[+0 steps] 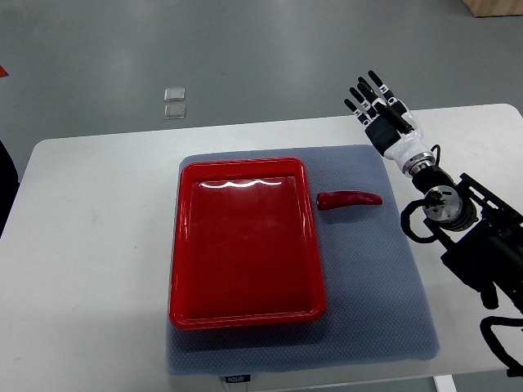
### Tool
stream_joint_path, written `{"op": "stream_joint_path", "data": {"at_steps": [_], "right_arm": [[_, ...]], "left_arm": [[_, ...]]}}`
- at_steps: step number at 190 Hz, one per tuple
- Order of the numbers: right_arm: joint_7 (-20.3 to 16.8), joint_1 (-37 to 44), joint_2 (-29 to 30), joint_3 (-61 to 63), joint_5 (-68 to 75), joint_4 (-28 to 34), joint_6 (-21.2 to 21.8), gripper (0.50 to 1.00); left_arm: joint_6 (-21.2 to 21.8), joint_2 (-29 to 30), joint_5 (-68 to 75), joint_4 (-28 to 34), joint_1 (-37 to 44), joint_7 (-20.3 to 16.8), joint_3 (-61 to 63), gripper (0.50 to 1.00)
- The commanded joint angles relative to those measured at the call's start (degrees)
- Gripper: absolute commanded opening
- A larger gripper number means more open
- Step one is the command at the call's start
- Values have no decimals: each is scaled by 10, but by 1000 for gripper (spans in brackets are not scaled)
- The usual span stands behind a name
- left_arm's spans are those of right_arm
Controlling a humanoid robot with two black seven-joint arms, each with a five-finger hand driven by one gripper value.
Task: Place red pepper on red tray
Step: 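Move the right hand down toward the red pepper beside the tray, then close the right hand's fingers around the red pepper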
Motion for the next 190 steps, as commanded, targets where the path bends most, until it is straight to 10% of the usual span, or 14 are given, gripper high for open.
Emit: {"op": "stream_joint_path", "data": {"at_steps": [1,85,113,190], "right_arm": [[1,0,0,0,-1,0,-1,913],[1,50,-54,-115,-181,11,26,913],[4,110,-174,-263,-542,127,35,913],[1,79,-195,-335,-726,213,-39,913]], "left_arm": [[0,0,0,0,0,0,0,1000],[0,0,0,0,0,0,-1,1000],[0,0,1,0,0,0,1,1000],[0,0,1,1,0,0,-1,1000]]}}
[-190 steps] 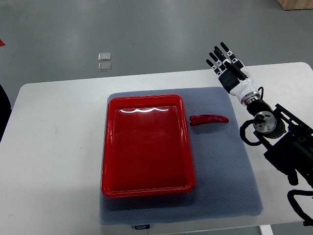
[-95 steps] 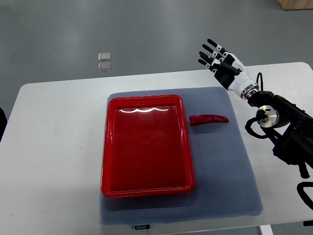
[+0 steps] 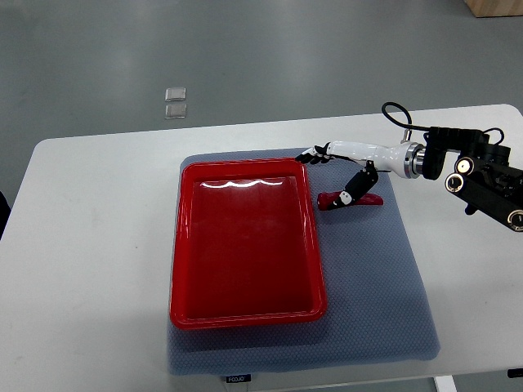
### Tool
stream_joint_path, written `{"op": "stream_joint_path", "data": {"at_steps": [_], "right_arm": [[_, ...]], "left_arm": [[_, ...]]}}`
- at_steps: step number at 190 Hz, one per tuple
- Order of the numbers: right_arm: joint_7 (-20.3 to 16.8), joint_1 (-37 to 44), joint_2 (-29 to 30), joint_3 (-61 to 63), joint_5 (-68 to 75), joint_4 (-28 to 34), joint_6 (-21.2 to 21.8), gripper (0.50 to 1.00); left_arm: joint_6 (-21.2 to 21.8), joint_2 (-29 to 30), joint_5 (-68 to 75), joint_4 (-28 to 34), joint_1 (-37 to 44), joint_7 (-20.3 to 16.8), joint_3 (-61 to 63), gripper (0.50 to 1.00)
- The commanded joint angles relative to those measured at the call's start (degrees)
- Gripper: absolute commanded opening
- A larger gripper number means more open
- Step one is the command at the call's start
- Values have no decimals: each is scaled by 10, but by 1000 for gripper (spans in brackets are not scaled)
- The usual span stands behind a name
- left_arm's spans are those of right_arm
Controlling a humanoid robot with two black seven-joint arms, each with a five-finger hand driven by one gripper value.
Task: Place red pepper on red tray
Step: 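Close the right hand's fingers around the red pepper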
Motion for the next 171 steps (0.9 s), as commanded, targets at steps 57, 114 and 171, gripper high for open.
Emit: {"op": "stream_joint_path", "data": {"at_steps": [57,114,171], "right_arm": [[-5,-19,6,-29,-8,-10,-65,905],[-15,-17,3,-56,-31,-24,-80,885],[-16,-18,4,-57,-32,-32,-81,599]], "left_arm": [[0,0,0,1,1,0,0,1000],[0,0,0,1,2,0,0,1000],[0,0,1,1,3,0,0,1000]]}}
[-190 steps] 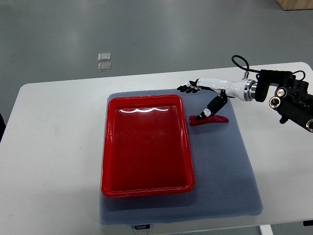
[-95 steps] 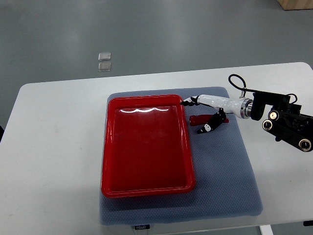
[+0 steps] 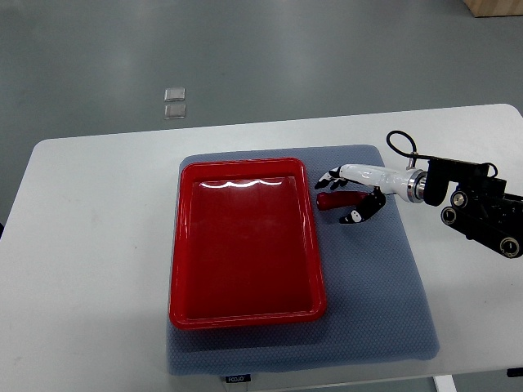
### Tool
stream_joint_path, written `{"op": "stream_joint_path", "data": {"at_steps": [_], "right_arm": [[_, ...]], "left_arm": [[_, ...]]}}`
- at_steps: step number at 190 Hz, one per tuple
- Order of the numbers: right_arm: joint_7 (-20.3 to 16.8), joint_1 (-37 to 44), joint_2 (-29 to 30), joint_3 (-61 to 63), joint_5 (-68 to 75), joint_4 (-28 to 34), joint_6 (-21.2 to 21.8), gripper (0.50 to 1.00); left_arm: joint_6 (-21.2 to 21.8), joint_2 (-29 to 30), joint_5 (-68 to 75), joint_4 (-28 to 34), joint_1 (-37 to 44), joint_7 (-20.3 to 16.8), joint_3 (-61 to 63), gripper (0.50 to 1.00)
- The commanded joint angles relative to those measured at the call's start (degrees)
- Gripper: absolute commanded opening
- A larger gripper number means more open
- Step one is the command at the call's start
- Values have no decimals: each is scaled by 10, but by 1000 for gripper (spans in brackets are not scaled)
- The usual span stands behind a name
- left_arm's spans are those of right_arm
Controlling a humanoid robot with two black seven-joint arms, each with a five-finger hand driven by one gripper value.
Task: Place red pepper on red tray
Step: 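Close the right hand's fingers around the red pepper, then lift the pepper with the right hand and carry it over the tray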
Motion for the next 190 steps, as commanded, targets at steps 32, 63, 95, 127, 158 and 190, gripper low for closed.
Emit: {"op": "stream_joint_path", "data": {"at_steps": [32,63,95,127,158,190], "right_arm": [[1,0,-2,-7,-11,-2,-1,500],[4,11,-24,0,0,5,6,500],[4,35,-54,3,10,28,11,500],[3,77,-100,4,45,74,39,500],[-8,92,-60,4,46,76,48,500],[-19,106,35,-3,46,59,42,500]], "left_arm": [[0,0,0,1,1,0,0,1000],[0,0,0,1,1,0,0,1000],[0,0,0,0,1,0,0,1000],[0,0,0,-1,1,0,1,1000],[0,0,0,-1,1,0,0,1000],[0,0,0,-1,0,0,0,1000]]}}
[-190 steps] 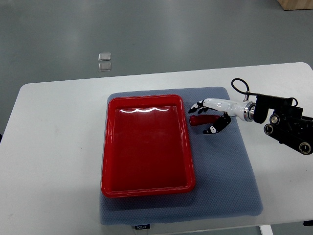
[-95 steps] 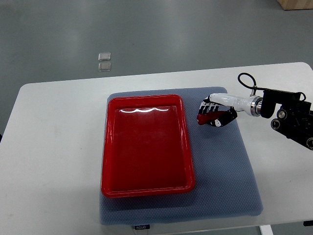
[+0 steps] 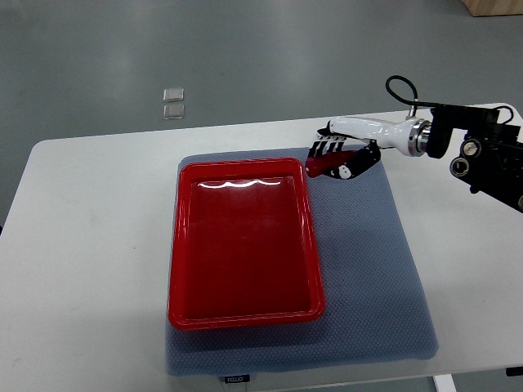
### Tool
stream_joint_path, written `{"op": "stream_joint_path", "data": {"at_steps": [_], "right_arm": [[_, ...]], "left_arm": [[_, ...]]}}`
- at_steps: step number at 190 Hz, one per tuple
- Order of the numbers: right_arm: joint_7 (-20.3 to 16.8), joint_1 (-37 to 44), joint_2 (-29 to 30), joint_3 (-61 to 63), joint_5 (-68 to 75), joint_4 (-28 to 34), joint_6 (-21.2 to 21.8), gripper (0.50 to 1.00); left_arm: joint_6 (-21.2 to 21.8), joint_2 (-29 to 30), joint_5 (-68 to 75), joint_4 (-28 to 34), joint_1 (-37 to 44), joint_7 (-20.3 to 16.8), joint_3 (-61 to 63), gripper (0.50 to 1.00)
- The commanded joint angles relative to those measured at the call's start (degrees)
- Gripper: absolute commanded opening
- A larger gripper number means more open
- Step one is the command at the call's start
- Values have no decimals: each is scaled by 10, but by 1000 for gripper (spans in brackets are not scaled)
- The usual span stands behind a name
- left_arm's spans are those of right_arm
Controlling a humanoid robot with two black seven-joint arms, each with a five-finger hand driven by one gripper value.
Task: Place red pepper on red tray
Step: 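Lift the pepper with the right hand and carry it over the tray, then open the right hand to release the pepper into the tray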
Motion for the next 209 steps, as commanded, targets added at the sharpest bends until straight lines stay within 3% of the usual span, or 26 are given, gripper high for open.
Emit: {"op": "stream_joint_path", "data": {"at_steps": [1,13,52,130,131,132,133,139,149,161,177,203,209], "right_arm": [[-3,7,45,-4,0,-12,-4,500],[-3,21,112,-15,-2,-48,-6,500],[-3,23,197,-59,-8,-106,-18,500],[3,3,228,-86,-10,-129,-32,511],[9,0,228,-85,-10,-129,-32,646],[9,0,228,-85,-10,-129,-32,648],[10,0,228,-85,-9,-129,-32,680],[16,-2,228,-84,-9,-129,-32,748],[21,-2,228,-84,-9,-129,-32,807],[22,-3,228,-78,-8,-129,-32,866],[22,-3,224,-75,-3,-129,-32,901],[24,-3,216,-53,2,-128,-32,903],[24,-6,207,9,14,-128,-25,903]], "left_arm": [[0,0,0,0,-1,0,0,1000],[0,0,0,2,0,0,0,1000],[0,0,0,3,0,0,0,1000],[0,0,0,5,0,0,0,1000],[0,0,0,5,0,0,0,1000],[0,0,0,5,0,0,0,1000],[0,0,0,5,0,0,0,1000],[0,0,0,5,0,0,0,1000],[0,0,0,5,-1,0,0,1000],[0,0,0,5,0,0,0,1000],[0,0,0,6,0,0,0,1000],[0,0,0,6,0,0,0,1000],[0,0,0,5,0,0,0,1000]]}}
